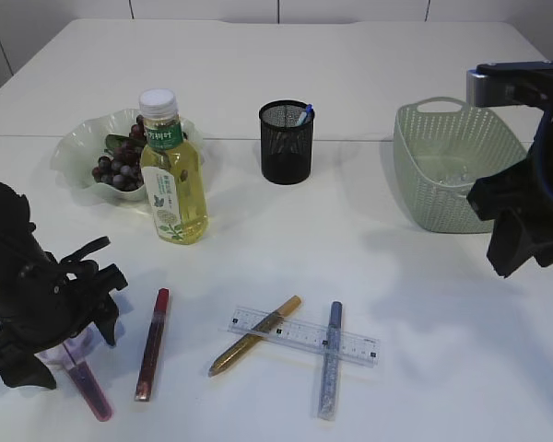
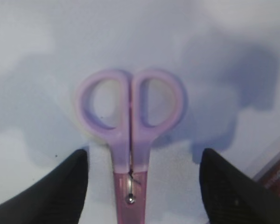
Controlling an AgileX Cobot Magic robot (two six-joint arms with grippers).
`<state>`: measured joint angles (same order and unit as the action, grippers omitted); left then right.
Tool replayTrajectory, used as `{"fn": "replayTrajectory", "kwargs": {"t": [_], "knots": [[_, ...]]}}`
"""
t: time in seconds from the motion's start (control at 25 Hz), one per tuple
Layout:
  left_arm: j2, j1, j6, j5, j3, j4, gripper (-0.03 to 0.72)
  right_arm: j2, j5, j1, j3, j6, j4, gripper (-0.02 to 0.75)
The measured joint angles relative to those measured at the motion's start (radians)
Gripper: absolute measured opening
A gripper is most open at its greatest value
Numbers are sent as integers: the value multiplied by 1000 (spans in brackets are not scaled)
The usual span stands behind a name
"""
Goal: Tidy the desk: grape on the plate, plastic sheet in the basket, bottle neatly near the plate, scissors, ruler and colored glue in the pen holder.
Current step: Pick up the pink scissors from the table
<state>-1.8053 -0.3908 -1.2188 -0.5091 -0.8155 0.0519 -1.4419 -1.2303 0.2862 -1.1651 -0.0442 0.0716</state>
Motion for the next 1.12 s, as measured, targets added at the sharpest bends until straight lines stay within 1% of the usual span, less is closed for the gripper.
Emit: {"fn": "replayTrajectory", "kwargs": {"t": [0.96, 1.12], "knots": [[-19, 0, 0, -10, -2, -8, 541, 0, 2, 0, 0, 0, 0, 345], [-31, 0, 0, -48, -12, -18, 531, 0, 2, 0, 0, 0, 0, 345]]}}
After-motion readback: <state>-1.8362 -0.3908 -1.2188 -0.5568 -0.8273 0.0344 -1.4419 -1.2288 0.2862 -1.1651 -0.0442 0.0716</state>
